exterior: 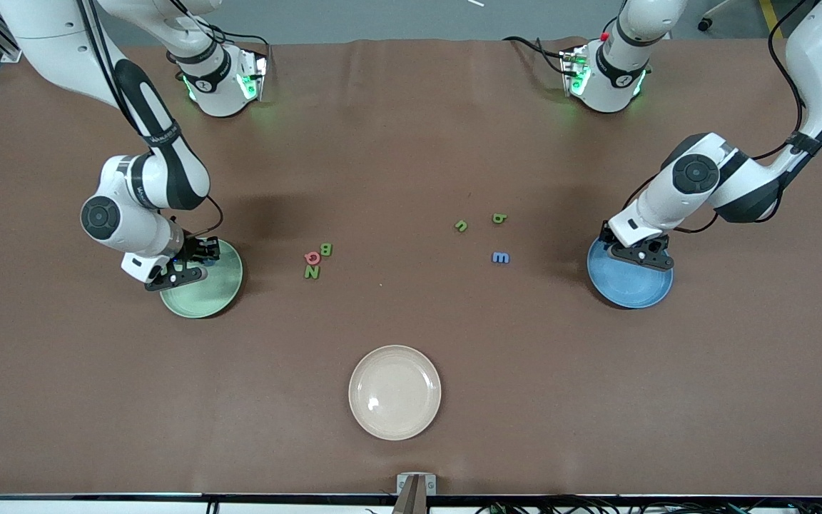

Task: Sort upper and lower case letters into plates
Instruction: 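Release the G into the green plate while the left gripper reaches the m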

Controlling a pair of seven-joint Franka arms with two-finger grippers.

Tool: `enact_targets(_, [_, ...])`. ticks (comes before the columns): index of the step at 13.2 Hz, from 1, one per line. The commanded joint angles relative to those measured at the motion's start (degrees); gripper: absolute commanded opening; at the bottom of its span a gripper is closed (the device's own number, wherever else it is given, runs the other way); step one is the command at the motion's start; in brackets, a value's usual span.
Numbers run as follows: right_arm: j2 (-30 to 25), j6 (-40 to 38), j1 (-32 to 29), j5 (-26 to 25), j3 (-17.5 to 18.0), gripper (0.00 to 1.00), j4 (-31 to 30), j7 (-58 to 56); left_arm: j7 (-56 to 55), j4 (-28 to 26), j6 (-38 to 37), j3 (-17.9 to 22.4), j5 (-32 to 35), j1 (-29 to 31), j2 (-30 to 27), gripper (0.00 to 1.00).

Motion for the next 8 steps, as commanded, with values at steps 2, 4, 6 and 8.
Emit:
enact_targets(2, [-0.1, 1.4, 0.1, 1.1, -0.1, 0.05, -1.3, -0.4, -4.8, 4.1, -3.8, -5.4, -5.8, -3.6, -0.7, 0.99])
enact_targets(4, [0.3, 1.7, -0.1, 1.1, -0.1, 0.27, -1.2, -0.3, -11.2, 7.1, -3.9, -5.2, -8.7, -10.4, -0.5, 0.99])
enact_targets(6, [0.2, 1.6, 0.0, 1.1, -0.1, 1.00, -1.2, 0.0, -19.5, 10.9, -3.9, -1.4, -10.1, -19.9, -0.2, 0.99])
enact_targets(8, [0.0, 1.0, 0.0, 1.1, -0.1, 1.00, -0.7, 0.1, -26.3, 14.6, -3.9, 2.8, -10.4, -29.6, -0.2, 0.99])
